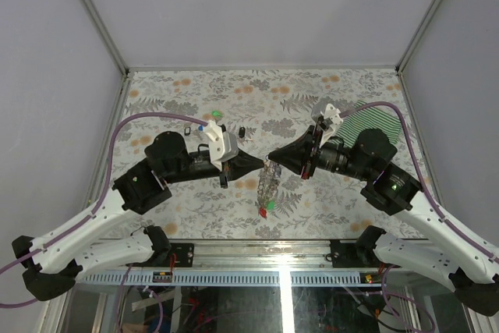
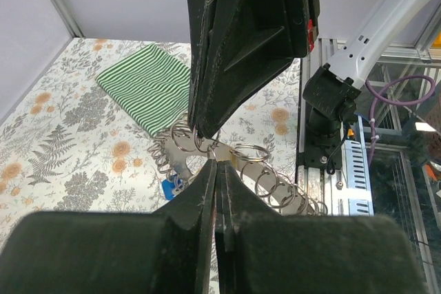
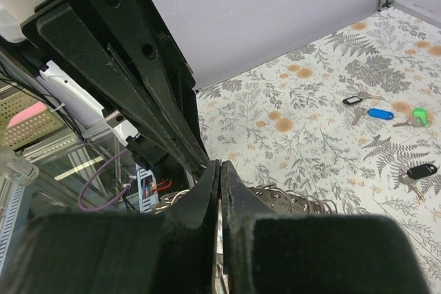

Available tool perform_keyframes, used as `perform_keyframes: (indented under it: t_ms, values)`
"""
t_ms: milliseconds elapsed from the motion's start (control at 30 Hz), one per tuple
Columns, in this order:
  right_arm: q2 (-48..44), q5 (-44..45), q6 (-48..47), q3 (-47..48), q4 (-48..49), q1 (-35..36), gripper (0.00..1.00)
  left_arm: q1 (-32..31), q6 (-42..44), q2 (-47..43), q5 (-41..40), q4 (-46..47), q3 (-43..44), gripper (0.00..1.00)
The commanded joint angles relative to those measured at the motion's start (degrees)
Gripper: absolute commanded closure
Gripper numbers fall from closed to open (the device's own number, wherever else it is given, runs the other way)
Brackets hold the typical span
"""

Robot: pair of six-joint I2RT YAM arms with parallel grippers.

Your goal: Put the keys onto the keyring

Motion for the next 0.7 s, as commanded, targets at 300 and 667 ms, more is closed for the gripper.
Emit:
perform_keyframes:
  t_ms: [300, 667]
  values:
    - [2.11, 0.49, 0.85, 5.15, -0.39, -0.01, 1.0, -0.2, 3.26, 0.02, -2.23, -1.35, 3.88, 1.0]
    - [1.28, 0.68, -0.1, 4.49, -0.47, -0.01, 1.0, -0.29, 3.99, 1.28, -2.71, -2.59, 4.22, 0.97]
